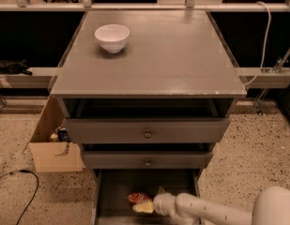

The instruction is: Pick coke can from bottom drawer and place on counter

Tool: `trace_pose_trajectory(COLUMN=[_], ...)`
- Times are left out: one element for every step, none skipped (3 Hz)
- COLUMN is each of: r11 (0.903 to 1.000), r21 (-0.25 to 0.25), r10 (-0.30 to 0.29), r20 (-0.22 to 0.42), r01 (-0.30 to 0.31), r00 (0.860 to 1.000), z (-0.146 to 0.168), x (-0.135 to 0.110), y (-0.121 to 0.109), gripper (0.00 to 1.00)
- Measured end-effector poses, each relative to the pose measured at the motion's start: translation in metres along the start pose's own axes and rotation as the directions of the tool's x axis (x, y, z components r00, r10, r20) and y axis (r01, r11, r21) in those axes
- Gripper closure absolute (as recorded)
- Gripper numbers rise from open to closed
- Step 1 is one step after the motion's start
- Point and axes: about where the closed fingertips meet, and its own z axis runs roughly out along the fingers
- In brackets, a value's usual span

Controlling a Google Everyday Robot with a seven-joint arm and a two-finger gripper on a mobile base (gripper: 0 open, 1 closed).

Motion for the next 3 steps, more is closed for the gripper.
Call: trace_pose_trajectory(r11=[0.9963, 0.9921, 0.9920], r21=[0.085, 0.123, 0.124], r10=[-0.008, -0.023, -0.025], r20=[0.013, 0.003, 0.001], r01=[0.007, 0.023, 0.025], r00=[1.000, 1.000, 1.000], z=[0.016, 0.035, 0.035], x=[0.029, 0.062, 0.063], y=[0.002, 0.013, 0.014], gripper=[0.00, 0.00, 0.00])
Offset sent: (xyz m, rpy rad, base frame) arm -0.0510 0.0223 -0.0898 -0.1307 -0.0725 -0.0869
